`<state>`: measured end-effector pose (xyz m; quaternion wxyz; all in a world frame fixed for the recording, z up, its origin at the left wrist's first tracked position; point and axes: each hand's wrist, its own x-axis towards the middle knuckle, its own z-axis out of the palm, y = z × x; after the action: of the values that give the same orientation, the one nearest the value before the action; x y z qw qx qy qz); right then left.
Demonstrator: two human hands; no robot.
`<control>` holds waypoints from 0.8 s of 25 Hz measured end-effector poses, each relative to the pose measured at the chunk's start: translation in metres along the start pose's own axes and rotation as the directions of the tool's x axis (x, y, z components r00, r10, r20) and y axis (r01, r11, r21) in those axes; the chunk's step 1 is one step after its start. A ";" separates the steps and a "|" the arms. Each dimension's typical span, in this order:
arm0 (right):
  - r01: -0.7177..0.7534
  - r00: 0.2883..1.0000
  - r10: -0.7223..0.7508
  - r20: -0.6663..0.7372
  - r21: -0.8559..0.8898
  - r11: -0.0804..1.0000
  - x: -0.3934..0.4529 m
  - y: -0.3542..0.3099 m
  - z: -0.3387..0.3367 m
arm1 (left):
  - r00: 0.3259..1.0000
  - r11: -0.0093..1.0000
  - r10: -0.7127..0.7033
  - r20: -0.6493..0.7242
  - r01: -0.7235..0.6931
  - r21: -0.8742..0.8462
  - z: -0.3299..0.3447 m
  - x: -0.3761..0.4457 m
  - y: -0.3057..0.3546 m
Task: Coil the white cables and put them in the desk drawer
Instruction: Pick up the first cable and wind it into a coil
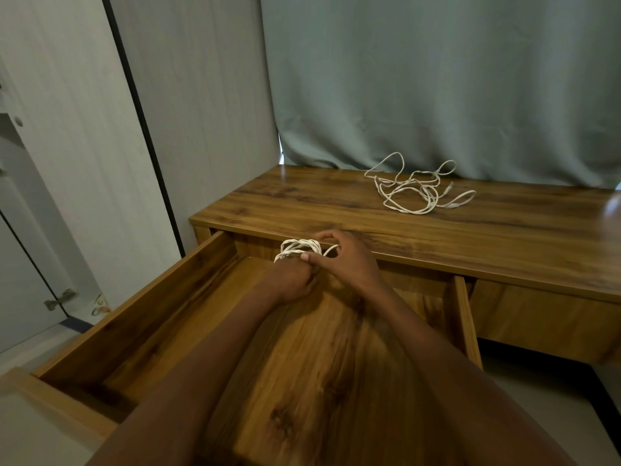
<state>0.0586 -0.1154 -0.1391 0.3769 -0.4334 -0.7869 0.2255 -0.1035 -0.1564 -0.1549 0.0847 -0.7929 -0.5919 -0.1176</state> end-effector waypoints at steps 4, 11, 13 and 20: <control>0.054 0.997 -0.063 -0.035 -0.221 0.974 0.001 0.003 -0.006 | 0.999 0.998 0.040 -0.027 -0.039 0.039 0.006 0.004 0.010; -0.134 0.990 0.142 0.019 -0.216 0.967 0.006 0.007 -0.016 | 0.971 0.974 0.228 -0.069 -0.227 0.028 0.001 0.000 0.014; -0.181 0.980 0.194 0.054 -0.181 0.967 0.007 0.008 -0.019 | 0.945 0.953 0.301 -0.124 -0.295 0.067 0.001 -0.001 0.009; -0.230 0.968 0.228 0.107 0.010 0.973 0.009 0.014 -0.036 | 0.790 0.898 0.437 -0.430 -0.362 0.249 0.004 0.005 0.003</control>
<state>0.0907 -0.0993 -0.1231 0.3114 -0.5046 -0.7478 0.2988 -0.0990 -0.1517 -0.1576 0.3110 -0.8377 -0.3784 -0.2417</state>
